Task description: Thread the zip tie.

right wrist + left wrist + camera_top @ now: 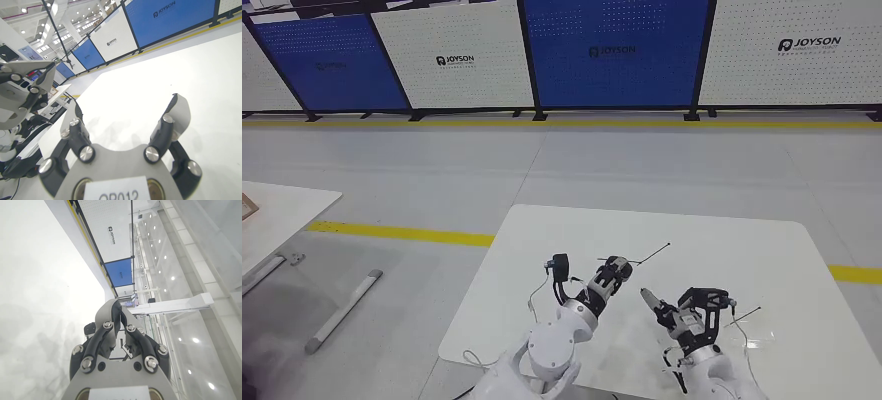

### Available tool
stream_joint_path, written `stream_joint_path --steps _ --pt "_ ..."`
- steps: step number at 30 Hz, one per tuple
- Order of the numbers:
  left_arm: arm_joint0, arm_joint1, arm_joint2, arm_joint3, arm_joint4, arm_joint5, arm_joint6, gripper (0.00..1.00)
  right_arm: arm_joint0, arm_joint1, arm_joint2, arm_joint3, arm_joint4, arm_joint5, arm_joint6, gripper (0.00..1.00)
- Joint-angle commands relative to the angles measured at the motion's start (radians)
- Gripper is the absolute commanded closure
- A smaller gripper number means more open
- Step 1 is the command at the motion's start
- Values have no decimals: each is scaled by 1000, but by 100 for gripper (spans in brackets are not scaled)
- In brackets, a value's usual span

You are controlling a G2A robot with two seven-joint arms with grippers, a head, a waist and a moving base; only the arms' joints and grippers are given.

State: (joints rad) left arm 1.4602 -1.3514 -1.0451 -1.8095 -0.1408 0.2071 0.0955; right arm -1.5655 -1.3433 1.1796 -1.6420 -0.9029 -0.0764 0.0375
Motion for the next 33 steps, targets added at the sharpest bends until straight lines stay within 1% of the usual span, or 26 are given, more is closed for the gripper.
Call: stream_joint_path --steps 1,3,6,10,12,13,19,26,27,28,30,32,33 --pt "0 0 0 0 0 0 0 100 0 0 0 0 0 0 1 0" --pt "0 0 0 0 -1 -1 0 100 -1 -1 0 -4 2 9 -5 0" --pt "2 -1 4 3 2 -9 -2 100 -1 -3 5 -10 54 5 -11 0" --pt "3 -2 11 1 5 -10 -3 100 11 -4 1 -3 73 17 23 0" --pt "3 -2 12 2 10 -13 1 100 25 -5 -4 6 77 44 64 0" --pt "3 -2 12 2 10 -13 1 100 29 -6 -5 7 73 56 63 0" --pt "3 -2 12 2 10 -13 1 100 29 -6 -5 7 73 56 63 0" --pt "1 -3 24 9 21 -34 -10 100 29 -7 -16 -6 70 51 57 0" --pt "2 -4 26 9 23 -37 -10 100 31 -7 -18 -6 71 50 57 32" --pt "2 -4 26 10 25 -39 -11 100 33 -8 -20 -7 73 49 58 52" --pt "3 -4 27 11 26 -41 -11 100 37 -8 -24 -7 74 47 60 55" --pt "4 -4 26 14 25 -44 -11 100 39 -9 -27 -9 77 37 59 62" --pt "4 -4 26 16 24 -45 -12 100 39 -9 -27 -11 80 31 51 62"
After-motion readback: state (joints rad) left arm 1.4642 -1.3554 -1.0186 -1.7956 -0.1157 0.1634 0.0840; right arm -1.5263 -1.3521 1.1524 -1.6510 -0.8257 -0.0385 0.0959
